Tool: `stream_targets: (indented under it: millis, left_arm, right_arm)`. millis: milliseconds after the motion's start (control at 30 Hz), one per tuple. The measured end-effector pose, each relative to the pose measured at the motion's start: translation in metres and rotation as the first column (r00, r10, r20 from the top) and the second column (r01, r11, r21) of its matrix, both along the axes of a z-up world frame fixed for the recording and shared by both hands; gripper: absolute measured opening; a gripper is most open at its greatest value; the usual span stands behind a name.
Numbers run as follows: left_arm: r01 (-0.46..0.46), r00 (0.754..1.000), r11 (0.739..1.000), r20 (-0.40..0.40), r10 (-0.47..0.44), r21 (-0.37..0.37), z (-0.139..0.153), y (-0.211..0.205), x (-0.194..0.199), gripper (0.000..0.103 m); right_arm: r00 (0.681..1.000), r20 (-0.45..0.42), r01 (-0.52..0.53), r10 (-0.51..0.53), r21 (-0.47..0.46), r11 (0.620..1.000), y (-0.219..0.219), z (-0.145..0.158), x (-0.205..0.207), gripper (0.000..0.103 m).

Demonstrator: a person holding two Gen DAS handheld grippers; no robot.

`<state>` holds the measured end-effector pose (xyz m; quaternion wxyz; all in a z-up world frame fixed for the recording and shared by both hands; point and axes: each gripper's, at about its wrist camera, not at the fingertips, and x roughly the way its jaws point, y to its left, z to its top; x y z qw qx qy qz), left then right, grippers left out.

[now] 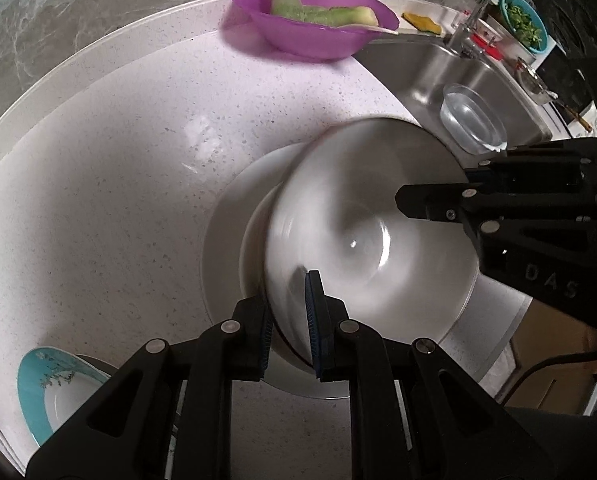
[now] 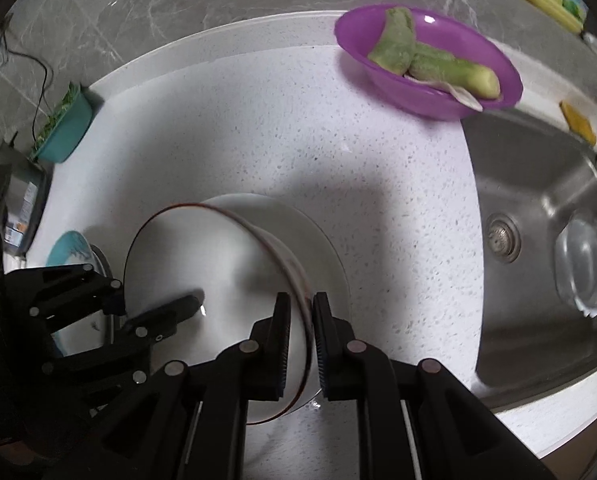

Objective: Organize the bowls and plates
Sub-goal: 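Lift the floral bowl with both grippers and carry it over the stack, then lower the floral bowl into the nested bowls and open both grippers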

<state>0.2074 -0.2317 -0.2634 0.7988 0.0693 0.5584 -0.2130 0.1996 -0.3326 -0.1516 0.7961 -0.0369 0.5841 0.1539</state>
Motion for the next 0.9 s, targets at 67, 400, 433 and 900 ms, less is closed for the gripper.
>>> stream_targets:
  millis: [67, 400, 433, 900]
  left_arm:
    - [-0.005, 1.0, 1.0, 0.003, 0.005, -0.012, 0.001, 0.003, 0.001, 0.015]
    - [-0.022, 1.0, 0.997, 0.004, 0.023, -0.077, 0.004, 0.012, -0.001, 0.026]
    - [-0.022, 1.0, 0.997, 0.006, 0.022, -0.079, 0.003, 0.012, -0.001, 0.027]
    - [-0.016, 1.0, 0.992, 0.009, 0.018, -0.127, 0.002, 0.012, 0.0, 0.054]
  right_arm:
    - [1.0, 0.012, -0.01, 0.01, -0.019, 1.0, 0.003, 0.0, 0.001, 0.014]
    - [1.0, 0.003, 0.013, -0.013, -0.004, 1.0, 0.002, 0.0, 0.005, 0.018]
    - [1.0, 0.005, 0.008, -0.008, -0.003, 1.0, 0.004, 0.0, 0.004, 0.018]
    - [0.997, 0.021, -0.077, 0.078, -0.028, 0.997, 0.014, -0.014, -0.002, 0.015]
